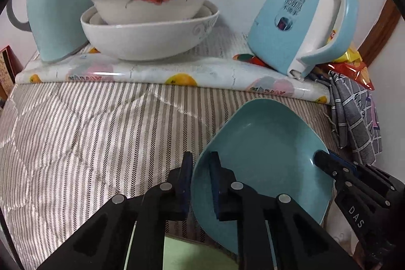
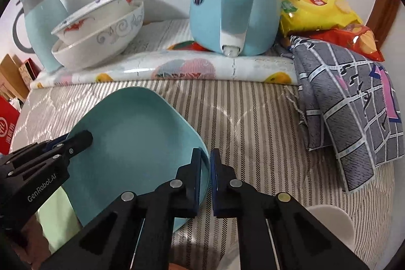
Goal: Organize plates and bowls
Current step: 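Lift the teal plate with the right gripper and carry it over the green plate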
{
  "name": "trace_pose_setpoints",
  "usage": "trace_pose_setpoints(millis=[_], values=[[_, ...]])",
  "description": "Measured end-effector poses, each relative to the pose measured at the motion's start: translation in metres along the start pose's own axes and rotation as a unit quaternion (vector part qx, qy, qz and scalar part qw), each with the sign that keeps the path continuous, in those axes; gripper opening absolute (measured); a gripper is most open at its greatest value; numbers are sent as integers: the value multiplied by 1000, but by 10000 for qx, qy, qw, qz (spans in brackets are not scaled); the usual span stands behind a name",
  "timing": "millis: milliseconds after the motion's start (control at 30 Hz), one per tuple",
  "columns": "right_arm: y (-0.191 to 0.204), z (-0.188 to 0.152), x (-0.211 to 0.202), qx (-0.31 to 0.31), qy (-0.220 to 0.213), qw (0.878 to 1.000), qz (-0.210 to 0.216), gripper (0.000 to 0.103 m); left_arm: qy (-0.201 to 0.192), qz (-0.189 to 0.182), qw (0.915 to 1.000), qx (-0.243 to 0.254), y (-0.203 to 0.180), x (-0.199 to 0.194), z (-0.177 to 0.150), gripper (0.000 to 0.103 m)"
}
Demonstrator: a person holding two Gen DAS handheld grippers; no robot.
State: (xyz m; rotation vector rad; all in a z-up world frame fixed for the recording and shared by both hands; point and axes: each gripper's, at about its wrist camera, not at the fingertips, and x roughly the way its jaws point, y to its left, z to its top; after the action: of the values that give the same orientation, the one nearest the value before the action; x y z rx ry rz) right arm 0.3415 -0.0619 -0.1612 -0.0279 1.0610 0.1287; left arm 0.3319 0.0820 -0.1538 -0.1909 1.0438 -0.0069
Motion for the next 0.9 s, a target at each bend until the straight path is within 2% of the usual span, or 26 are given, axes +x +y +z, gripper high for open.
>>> trace_pose_setpoints(millis=[367,900], values=[[-1,3,-44,-16,-372,9993,-10,7,-270,-65,9996,3,-10,-42,2,13],[4,-22,-96,-90,-621,9980,48,7,-402,-15,9992,-66,-15,-90,-25,13]])
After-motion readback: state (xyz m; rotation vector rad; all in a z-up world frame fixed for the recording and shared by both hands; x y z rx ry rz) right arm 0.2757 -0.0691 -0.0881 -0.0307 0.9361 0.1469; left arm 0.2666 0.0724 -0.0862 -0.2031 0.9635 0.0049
